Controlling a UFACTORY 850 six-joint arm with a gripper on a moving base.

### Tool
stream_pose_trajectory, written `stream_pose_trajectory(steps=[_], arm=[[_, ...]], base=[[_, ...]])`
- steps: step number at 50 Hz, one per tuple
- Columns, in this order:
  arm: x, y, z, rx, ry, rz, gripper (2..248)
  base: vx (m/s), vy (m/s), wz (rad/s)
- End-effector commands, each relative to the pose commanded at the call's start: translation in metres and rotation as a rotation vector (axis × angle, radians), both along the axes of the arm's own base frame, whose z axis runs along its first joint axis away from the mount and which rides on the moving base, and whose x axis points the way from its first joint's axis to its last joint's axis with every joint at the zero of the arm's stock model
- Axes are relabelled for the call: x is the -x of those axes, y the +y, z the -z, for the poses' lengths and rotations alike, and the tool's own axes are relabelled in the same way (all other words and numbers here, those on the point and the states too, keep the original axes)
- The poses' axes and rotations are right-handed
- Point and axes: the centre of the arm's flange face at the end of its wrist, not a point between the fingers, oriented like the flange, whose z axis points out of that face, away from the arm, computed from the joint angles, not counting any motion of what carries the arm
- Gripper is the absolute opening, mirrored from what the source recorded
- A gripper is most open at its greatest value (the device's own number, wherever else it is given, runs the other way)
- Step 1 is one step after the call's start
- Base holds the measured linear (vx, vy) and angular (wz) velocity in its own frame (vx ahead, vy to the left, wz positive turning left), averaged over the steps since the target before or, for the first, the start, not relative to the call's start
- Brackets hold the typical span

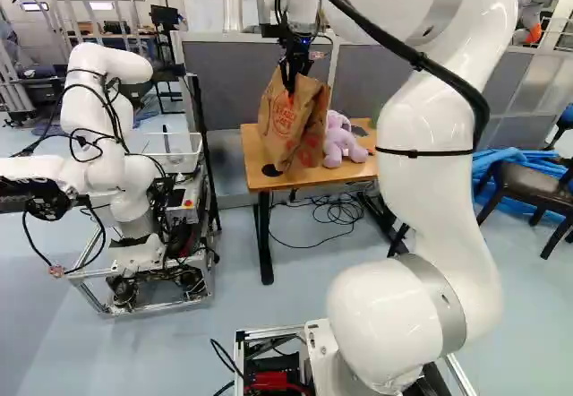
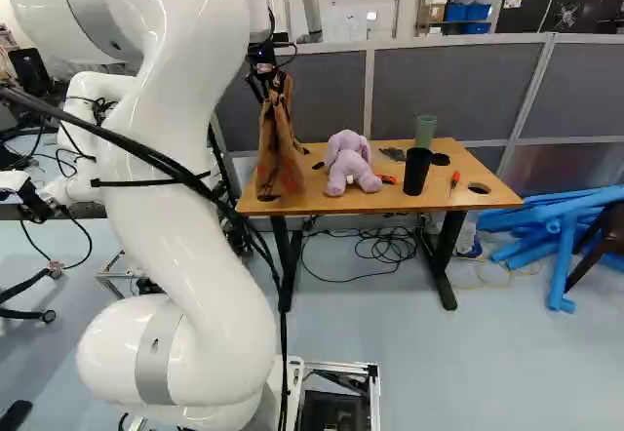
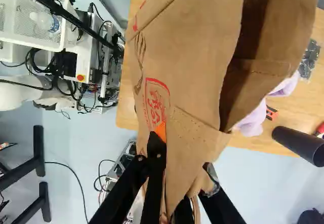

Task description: Pick up the bag on the ground and place it on the table

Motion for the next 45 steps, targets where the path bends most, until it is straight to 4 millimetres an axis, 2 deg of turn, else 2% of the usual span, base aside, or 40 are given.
stream_pose_trajectory(steps=[32, 45], arm=[[-0.019, 0.002, 0.048, 0.008, 0.078, 0.000, 21], [-0.032, 0.004, 0.069, 0.010, 0.102, -0.001, 21]], base=[[0.000, 0.000, 0.000], [0.000, 0.000, 0.000]])
